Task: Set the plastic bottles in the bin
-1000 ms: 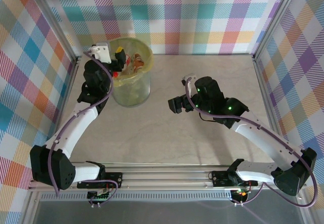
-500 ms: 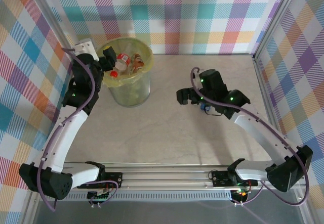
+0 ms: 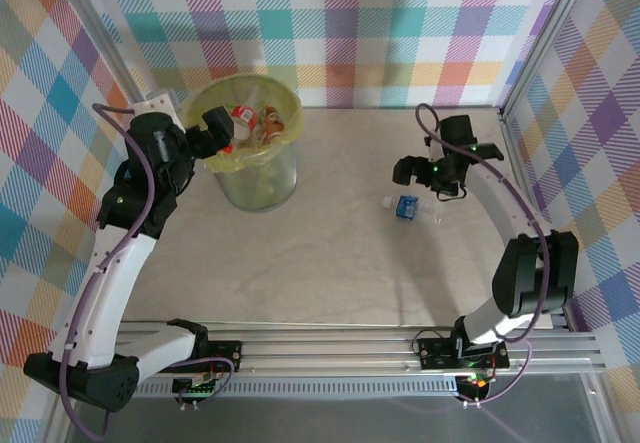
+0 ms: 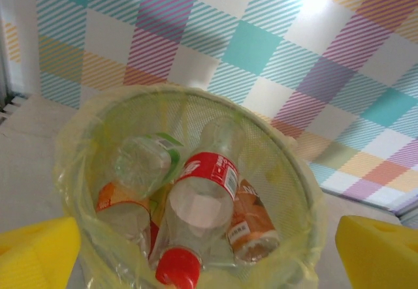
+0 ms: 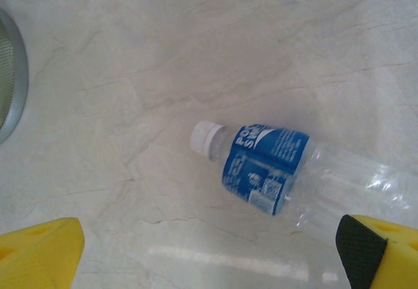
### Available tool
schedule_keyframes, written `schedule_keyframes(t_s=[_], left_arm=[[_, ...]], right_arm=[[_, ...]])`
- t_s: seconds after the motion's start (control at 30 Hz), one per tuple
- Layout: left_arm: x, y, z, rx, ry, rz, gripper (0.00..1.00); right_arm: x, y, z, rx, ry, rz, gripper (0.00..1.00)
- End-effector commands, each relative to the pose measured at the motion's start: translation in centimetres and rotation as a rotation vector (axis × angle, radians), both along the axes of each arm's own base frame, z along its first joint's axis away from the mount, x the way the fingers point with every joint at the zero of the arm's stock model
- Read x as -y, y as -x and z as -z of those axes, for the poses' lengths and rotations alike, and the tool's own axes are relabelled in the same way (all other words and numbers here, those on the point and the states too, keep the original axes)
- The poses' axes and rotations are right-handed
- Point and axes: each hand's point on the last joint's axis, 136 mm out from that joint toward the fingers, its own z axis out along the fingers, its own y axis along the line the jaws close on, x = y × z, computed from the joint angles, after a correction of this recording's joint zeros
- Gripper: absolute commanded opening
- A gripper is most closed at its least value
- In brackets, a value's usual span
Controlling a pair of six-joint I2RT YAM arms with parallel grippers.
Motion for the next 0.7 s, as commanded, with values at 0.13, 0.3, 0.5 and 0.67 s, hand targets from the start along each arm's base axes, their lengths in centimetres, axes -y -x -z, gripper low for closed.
schedule_keyframes(t_s=[0.13,0.3,0.5,0.67], left_arm=[[0.6,1.2,0.4,-0.015,0.045,0.051,1.00],[1.0,1.3,0.5,-0.019,0.053,0.075,1.00],[1.3,1.3,0.9,-0.031,0.062,0.084,1.00],[1.4,1.2,1.4,-0.042,0.067,0.087,1.00]], right_arm=[[1.6,-2.7,2.5,-0.055,-0.085,-0.043,1.00],[2.7,-3.1,5.2,-0.115,-0.108,-0.022,1.00],[2.4,-2.6,7.1,-0.156,-0.153,-0.022,1.00],[1.7,-1.8,7.2,-0.166,-0.193,-0.043,1.00]])
